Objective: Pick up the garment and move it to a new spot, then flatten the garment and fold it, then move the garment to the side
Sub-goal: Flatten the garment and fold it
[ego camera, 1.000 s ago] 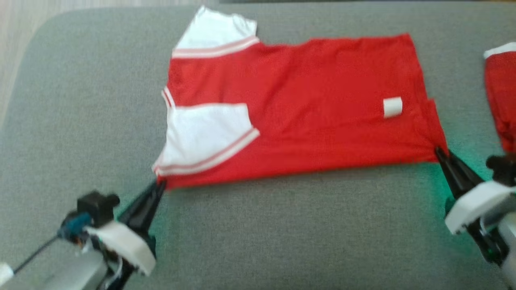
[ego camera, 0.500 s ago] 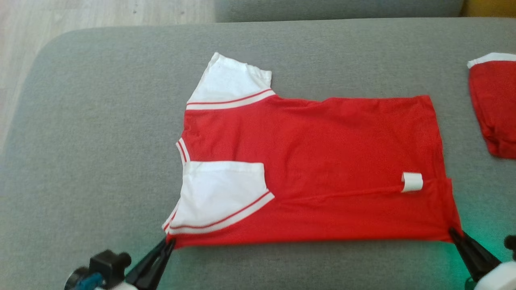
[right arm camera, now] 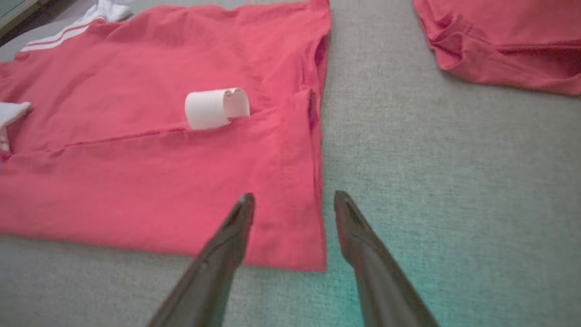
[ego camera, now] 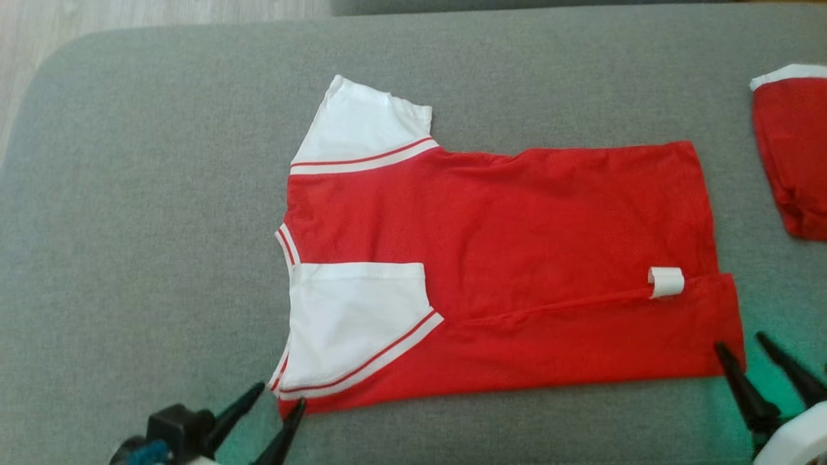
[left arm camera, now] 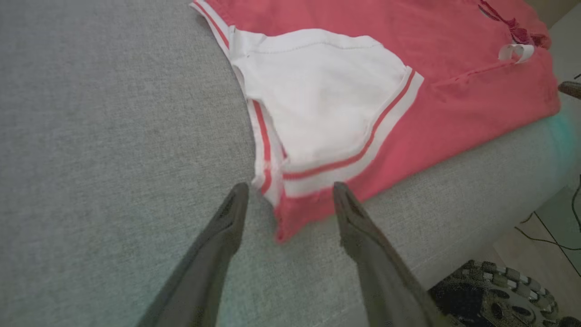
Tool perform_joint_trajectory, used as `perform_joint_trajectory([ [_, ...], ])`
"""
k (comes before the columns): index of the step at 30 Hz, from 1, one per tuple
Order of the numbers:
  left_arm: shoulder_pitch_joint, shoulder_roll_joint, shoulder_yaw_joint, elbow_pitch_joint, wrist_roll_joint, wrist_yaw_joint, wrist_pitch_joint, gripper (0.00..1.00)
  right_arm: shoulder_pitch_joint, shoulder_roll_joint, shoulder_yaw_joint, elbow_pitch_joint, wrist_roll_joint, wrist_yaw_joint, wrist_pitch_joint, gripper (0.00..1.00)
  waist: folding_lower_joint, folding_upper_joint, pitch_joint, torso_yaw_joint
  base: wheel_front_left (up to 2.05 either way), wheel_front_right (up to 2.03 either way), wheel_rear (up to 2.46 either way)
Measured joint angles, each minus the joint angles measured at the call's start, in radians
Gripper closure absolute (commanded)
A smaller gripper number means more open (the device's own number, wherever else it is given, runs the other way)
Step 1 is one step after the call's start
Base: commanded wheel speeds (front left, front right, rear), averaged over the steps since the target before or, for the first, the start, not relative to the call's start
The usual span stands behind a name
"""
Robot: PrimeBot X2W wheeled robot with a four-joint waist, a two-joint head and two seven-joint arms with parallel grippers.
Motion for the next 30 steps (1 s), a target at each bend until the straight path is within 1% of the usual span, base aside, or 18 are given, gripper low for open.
perform_joint_trajectory([
  [3, -0.045, 0.030, 0.013, -0.035, 0.020, -0.003, 0.008, 0.00, 0.011, 0.002, -0.063, -0.043, -0.009, 0.000, -0.003, 0.00, 0.0000, 0.0000, 0.021, 0.000, 0.00, 0.00, 0.00],
  [6, -0.172, 0.062, 0.049, -0.075, 0.044, -0.037, 0.049, 0.00, 0.016, 0.004, -0.128, -0.097, -0.058, 0.000, -0.033, 0.00, 0.0000, 0.0000, 0.052, -0.001, 0.00, 0.00, 0.00],
  [8, -0.305, 0.078, 0.070, -0.098, 0.059, -0.087, 0.102, 0.00, 0.005, 0.015, -0.161, -0.142, -0.089, 0.000, -0.041, 0.00, 0.0001, 0.0000, 0.079, -0.004, 0.00, 0.00, 0.00],
  [10, -0.451, 0.083, 0.081, -0.095, 0.057, -0.151, 0.176, 0.00, -0.020, 0.034, -0.164, -0.174, -0.119, 0.000, -0.037, 0.00, 0.0002, 0.0000, 0.110, -0.010, 0.00, 0.00, 0.00],
  [12, -0.589, 0.080, 0.096, -0.070, 0.027, -0.194, 0.266, 0.00, -0.063, 0.056, -0.156, -0.205, -0.148, 0.000, -0.021, 0.00, 0.0003, 0.0000, 0.144, -0.019, 0.00, 0.00, 0.00],
  [13, -0.589, 0.080, 0.096, -0.070, 0.027, -0.194, 0.266, 0.00, -0.063, 0.056, -0.156, -0.205, -0.148, 0.000, -0.021, 0.00, 0.0003, 0.0000, 0.144, -0.019, 0.00, 0.00, 0.00],
  [16, -0.770, 0.068, 0.098, 0.023, -0.026, -0.220, 0.403, 0.00, -0.141, 0.086, -0.134, -0.239, -0.181, 0.000, 0.003, 0.00, 0.0003, 0.0000, 0.191, -0.042, 0.00, 0.00, 0.00],
  [18, -0.863, 0.050, 0.096, 0.096, -0.066, -0.227, 0.489, 0.00, -0.184, 0.100, -0.113, -0.253, -0.198, 0.000, 0.010, 0.00, 0.0005, -0.0001, 0.219, -0.064, 0.00, 0.00, 0.00],
  [22, -0.992, 0.018, 0.068, 0.216, -0.124, -0.230, 0.620, 0.00, -0.219, 0.125, -0.086, -0.255, -0.213, 0.000, 0.009, 0.00, 0.0003, -0.0001, 0.263, -0.118, 0.00, 0.00, 0.00],
  [25, -1.048, 0.009, 0.043, 0.279, -0.144, -0.230, 0.668, 0.00, -0.222, 0.141, -0.072, -0.251, -0.226, 0.000, 0.008, 0.00, 0.0003, -0.0001, 0.291, -0.154, 0.00, 0.00, 0.00],
  [27, -1.076, 0.011, 0.022, 0.314, -0.146, -0.231, 0.682, 0.00, -0.233, 0.156, -0.063, -0.246, -0.229, 0.000, 0.007, 0.00, 0.0001, -0.0001, 0.307, -0.177, 0.00, 0.00, 0.00],
  [30, -1.110, 0.018, -0.007, 0.368, -0.145, -0.235, 0.690, 0.00, -0.245, 0.156, -0.059, -0.237, -0.229, 0.000, -0.003, 0.00, 0.0002, -0.0001, 0.329, -0.203, 0.00, 0.00, 0.00],
])
